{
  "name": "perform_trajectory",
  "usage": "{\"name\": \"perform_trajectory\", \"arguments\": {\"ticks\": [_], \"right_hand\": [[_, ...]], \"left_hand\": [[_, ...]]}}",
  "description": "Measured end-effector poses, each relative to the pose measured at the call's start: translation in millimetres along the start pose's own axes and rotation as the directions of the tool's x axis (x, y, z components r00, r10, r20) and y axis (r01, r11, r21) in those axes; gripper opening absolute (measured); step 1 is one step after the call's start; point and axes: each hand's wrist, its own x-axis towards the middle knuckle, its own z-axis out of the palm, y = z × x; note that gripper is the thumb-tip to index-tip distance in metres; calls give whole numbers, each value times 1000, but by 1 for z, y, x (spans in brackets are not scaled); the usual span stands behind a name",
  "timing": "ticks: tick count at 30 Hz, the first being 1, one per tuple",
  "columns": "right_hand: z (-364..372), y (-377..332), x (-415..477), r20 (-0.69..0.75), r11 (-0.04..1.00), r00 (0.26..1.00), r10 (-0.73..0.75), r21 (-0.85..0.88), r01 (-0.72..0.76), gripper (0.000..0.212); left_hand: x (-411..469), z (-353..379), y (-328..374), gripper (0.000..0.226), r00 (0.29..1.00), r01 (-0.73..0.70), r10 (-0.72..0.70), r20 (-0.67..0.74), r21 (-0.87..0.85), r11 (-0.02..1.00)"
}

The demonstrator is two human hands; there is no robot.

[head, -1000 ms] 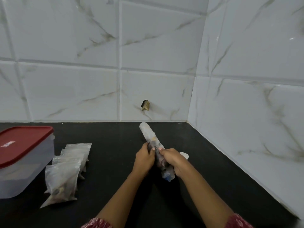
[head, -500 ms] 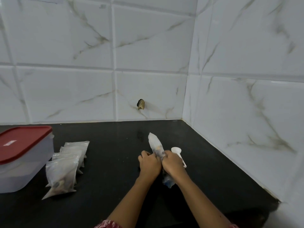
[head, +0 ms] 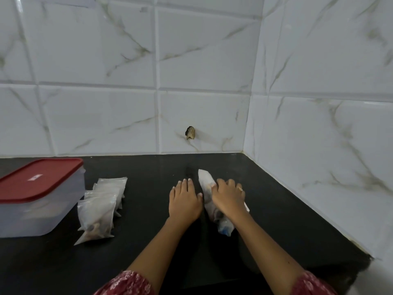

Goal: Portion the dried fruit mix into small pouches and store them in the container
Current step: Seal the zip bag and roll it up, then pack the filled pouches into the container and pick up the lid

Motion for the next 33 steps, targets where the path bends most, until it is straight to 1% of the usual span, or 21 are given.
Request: {"name": "perform_trajectory", "arguments": {"ticks": [3, 6, 9, 12, 14, 18, 23, 26, 29, 31, 33], "right_hand": [[6, -17, 4, -19, 995, 996, -83, -53, 82, 41], [17, -37, 14, -26, 986, 988, -154, -72, 151, 44], [33, -64, 24, -32, 977, 981, -193, -99, 189, 47], [47, -94, 29, -33, 963, 969, -244, -128, 238, 51], [50, -113, 33, 0, 956, 964, -266, -128, 264, 53], [42, -152, 45, 37, 955, 959, -279, -92, 282, 56], [27, -200, 42, 117, 945, 940, -321, -28, 326, 56], [26, -228, 33, 165, 932, 919, -359, 16, 362, 56], [36, -254, 18, 218, 913, 887, -408, 77, 401, 55], [45, -270, 8, 260, 905, 867, -425, 152, 398, 54], [55, -285, -6, 314, 905, 853, -417, 230, 358, 54]], "left_hand": [[0, -9, -19, 61, 1000, -13, 16, -25, 117, 993], [3, -18, -40, 62, 998, 0, 11, -63, 168, 986], [10, -31, -61, 64, 999, 11, 3, -54, 246, 969], [25, -51, -84, 64, 995, 36, -6, -103, 289, 957], [33, -68, -97, 63, 993, 53, -18, -120, 294, 954], [48, -106, -122, 64, 992, 104, -76, -105, 300, 948], [40, -152, -155, 63, 979, 205, -192, -72, 278, 938], [24, -174, -178, 62, 956, 292, -288, -51, 242, 926], [9, -193, -205, 60, 937, 347, -346, -44, 202, 916], [0, -204, -225, 58, 917, 397, -394, -56, 194, 897], [-9, -215, -249, 58, 879, 476, -470, -75, 165, 864]]}}
